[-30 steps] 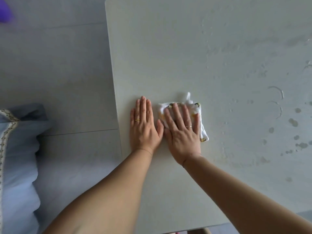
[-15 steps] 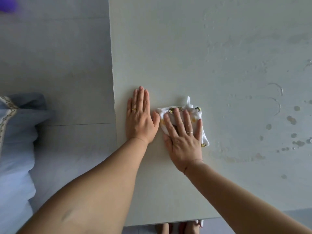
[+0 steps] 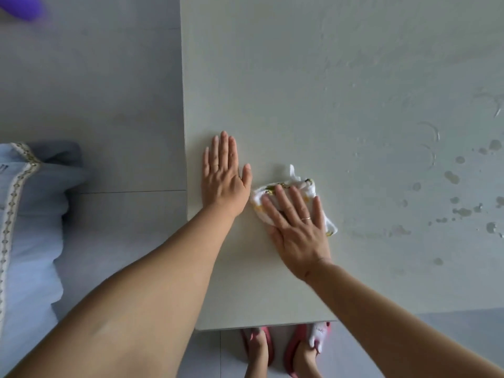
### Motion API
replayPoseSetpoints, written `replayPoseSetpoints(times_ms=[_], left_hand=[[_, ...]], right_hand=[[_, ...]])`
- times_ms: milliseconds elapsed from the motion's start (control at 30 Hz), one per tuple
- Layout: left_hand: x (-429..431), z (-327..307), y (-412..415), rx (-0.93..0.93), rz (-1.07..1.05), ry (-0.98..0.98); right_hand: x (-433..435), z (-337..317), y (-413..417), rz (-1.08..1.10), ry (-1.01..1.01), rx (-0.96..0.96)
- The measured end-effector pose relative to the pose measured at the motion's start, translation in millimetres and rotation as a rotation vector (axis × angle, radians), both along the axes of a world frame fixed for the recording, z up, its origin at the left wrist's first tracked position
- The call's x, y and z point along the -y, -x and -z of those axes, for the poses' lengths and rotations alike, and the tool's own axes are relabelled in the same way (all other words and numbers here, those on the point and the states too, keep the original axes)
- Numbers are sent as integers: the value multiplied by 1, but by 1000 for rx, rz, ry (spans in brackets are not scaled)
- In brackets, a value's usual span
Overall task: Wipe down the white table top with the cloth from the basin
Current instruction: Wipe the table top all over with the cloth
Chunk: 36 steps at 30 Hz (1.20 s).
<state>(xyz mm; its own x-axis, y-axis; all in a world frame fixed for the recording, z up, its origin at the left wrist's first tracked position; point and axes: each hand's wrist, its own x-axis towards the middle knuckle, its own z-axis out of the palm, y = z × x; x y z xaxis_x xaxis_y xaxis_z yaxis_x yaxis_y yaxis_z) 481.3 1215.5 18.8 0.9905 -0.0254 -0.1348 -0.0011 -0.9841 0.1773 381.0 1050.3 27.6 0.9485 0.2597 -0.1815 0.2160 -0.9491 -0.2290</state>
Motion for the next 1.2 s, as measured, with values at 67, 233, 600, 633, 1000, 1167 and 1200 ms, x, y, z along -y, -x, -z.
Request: replayPoseSetpoints(times_ms=[67,233,600,633,1000,1167,1200], left_hand=[[5,-8,35,13,7,41],[19,-9,126,0,147,79],[21,-3,132,13,122,28],[21,-3,132,20,119,29],[23,-6,134,32,124,54],[21,-2,132,61,113,50],[21,-1,132,61,112,56]], right_hand=[[23,0,-3,87,28,-20],[-3,-3,7,438,-40,-74],[47,-3,61,171,23,2],[40,-5,63,267,11,-8],[28,-17,120,-4,32,-5],[49,-18,97,238,67,-61],[48,-16,92,241,56,-61]])
